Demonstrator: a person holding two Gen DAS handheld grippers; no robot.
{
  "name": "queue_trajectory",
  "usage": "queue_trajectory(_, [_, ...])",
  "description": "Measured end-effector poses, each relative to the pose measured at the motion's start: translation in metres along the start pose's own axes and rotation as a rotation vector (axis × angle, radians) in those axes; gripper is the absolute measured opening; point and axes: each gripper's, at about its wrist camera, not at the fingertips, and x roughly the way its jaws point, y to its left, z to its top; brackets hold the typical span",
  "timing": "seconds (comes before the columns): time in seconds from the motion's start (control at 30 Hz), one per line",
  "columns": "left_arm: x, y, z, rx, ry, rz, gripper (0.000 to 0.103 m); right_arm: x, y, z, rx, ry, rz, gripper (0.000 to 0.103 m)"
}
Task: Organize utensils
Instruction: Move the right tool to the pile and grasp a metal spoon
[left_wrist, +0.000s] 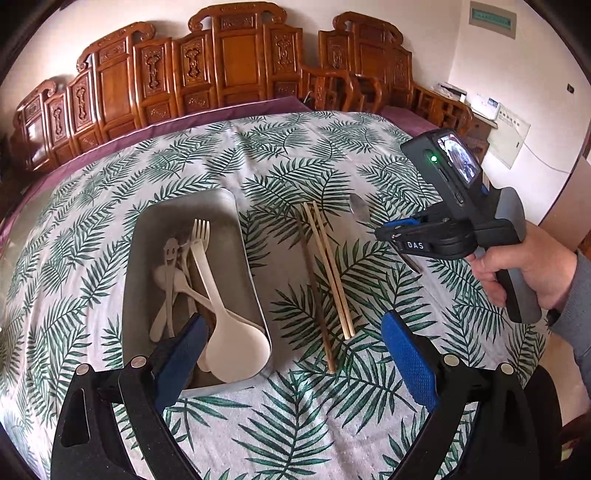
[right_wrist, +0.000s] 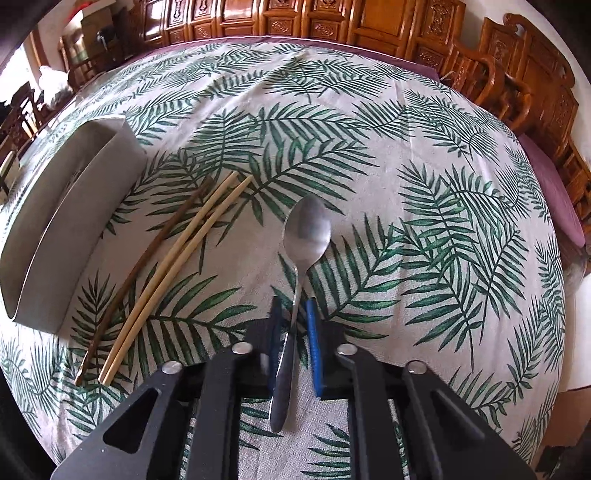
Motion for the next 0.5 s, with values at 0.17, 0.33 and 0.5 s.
queue_trajectory(0.17, [0.011,-0.003,0.006,-0.002,0.02,-0.006,0.088,-0.004,0.001,-0.007,0.001,0.013,-0.017,0.003])
queue_trajectory(0.33, [0.024,-0.009,0.013,0.015,0.041,-0.005,0.08,-0.015,-0.003,-0.021,0.007,-0.006,0.005,0.0])
queue_trajectory(0.5, [0.04,-0.015,0.025,0.025,0.066,-0.001,0.076,-0.016,-0.008,-0.028,0.012,-0.008,0.021,0.0])
